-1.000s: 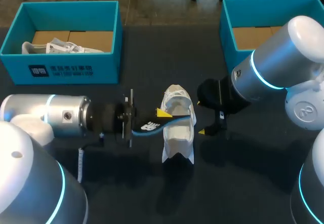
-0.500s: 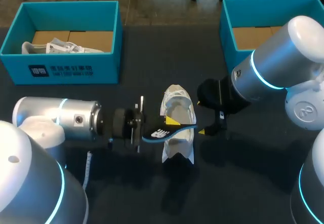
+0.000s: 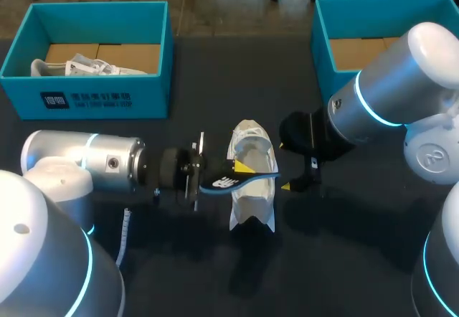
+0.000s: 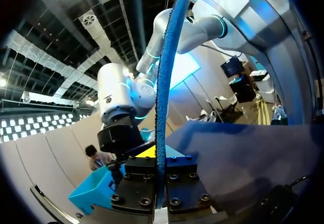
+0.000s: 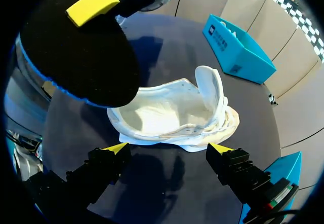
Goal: Take the shoe out of the shoebox, open the shoe tongue, remove and reinsert the insole, then place the shoe into the shoebox
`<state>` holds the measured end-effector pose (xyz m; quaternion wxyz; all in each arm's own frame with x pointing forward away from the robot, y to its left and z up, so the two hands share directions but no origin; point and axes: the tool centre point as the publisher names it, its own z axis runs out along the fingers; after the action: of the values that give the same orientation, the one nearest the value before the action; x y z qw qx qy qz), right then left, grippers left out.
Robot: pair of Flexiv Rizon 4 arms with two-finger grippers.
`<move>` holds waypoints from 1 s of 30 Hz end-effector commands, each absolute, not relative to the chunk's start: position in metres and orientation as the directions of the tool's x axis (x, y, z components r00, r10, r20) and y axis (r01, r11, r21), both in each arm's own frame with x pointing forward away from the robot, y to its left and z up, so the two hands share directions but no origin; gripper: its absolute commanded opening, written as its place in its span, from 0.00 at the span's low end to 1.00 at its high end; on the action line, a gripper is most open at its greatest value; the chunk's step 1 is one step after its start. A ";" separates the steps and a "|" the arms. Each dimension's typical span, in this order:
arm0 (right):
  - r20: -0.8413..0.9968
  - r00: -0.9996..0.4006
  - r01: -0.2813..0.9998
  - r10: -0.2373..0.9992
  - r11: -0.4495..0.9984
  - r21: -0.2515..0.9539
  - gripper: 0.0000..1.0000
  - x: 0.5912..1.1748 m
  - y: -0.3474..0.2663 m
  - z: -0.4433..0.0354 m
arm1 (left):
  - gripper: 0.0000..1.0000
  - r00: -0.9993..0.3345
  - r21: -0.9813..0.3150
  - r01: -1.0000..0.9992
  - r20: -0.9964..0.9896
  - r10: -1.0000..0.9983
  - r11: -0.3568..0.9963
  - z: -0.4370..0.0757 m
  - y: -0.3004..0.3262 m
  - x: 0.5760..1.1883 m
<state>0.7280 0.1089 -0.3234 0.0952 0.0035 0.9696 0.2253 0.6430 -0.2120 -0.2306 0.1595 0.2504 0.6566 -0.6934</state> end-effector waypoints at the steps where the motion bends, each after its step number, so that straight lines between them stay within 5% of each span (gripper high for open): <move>1: -0.186 -0.981 -0.035 0.052 0.899 0.436 1.00 0.727 0.110 -0.325 | 0.00 -0.838 -0.845 0.528 -0.534 0.111 -0.081 -0.228 -0.209 0.649; 30: -0.186 -0.981 -0.035 0.052 0.899 0.436 1.00 0.727 0.110 -0.325 | 0.00 -0.865 -0.872 0.489 -0.485 0.127 0.003 -0.286 -0.211 0.659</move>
<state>0.7280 0.1089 -0.3234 0.0952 0.0036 0.9696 0.2254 0.6572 -0.2070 -0.2807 0.1341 0.2215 0.6977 -0.6680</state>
